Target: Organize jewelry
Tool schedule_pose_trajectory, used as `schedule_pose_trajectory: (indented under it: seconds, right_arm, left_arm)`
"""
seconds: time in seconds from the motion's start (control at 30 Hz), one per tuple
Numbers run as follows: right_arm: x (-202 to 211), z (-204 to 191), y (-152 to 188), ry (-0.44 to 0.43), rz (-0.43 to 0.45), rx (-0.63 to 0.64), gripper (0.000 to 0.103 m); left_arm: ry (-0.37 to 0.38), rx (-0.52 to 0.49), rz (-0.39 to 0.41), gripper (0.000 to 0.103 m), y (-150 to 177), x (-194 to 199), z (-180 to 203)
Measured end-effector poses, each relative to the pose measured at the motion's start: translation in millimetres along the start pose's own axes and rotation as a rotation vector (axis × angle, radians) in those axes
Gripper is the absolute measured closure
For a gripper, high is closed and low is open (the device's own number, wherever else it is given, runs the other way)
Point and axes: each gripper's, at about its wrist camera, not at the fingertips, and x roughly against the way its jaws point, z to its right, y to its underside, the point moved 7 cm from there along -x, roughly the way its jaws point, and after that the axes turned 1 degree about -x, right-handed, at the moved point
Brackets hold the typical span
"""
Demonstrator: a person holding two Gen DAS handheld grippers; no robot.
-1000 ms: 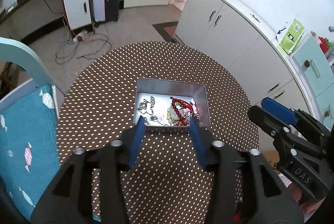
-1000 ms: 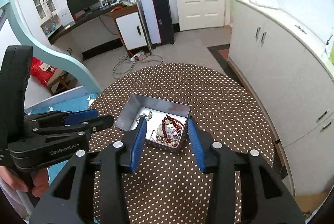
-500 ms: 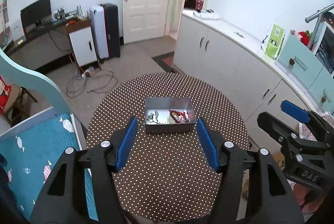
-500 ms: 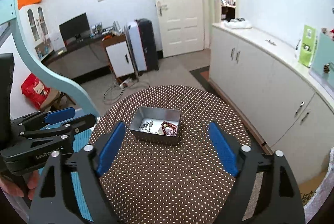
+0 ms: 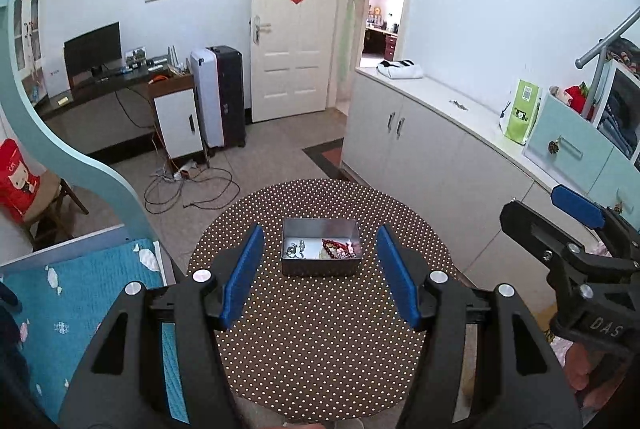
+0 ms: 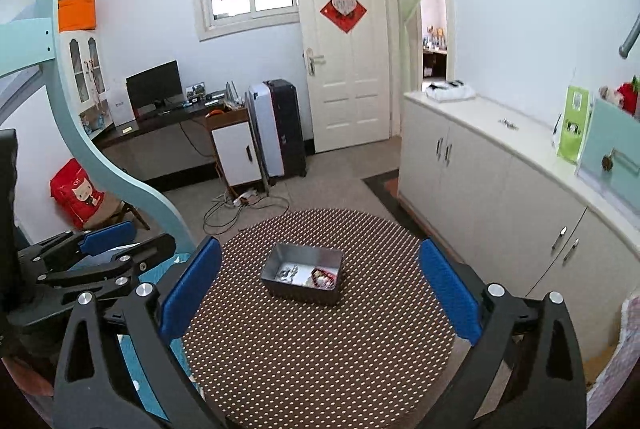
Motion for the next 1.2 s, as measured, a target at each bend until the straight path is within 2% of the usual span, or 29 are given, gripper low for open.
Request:
schedule_pose_trajectory:
  seconds: [0.1,0.3,0.7,1.2]
  right_arm:
    - [6.4,0.1,0.4,0.011,0.027,0.018,0.008]
    - [20.4,-7.3,8.9,0.046,0.055,0.076,0.007]
    - [25.3,2.1,25.3,0.032,0.032,0.032,0.007]
    - [23.1,8.3,27.1,0.029,0.020,0.014,0.007]
  left_arm:
    - [-0.001,0.003,0.033,0.039,-3.0,10.9,6.2]
    - [-0.004,-0.012,0.062,0.039,-2.2,25.2,15.3]
    - [-0.016,-0.018,0.036,0.036,13.7,24.4,24.3]
    - [-0.013,-0.017,0.030,0.034,11.7,18.9,25.9]
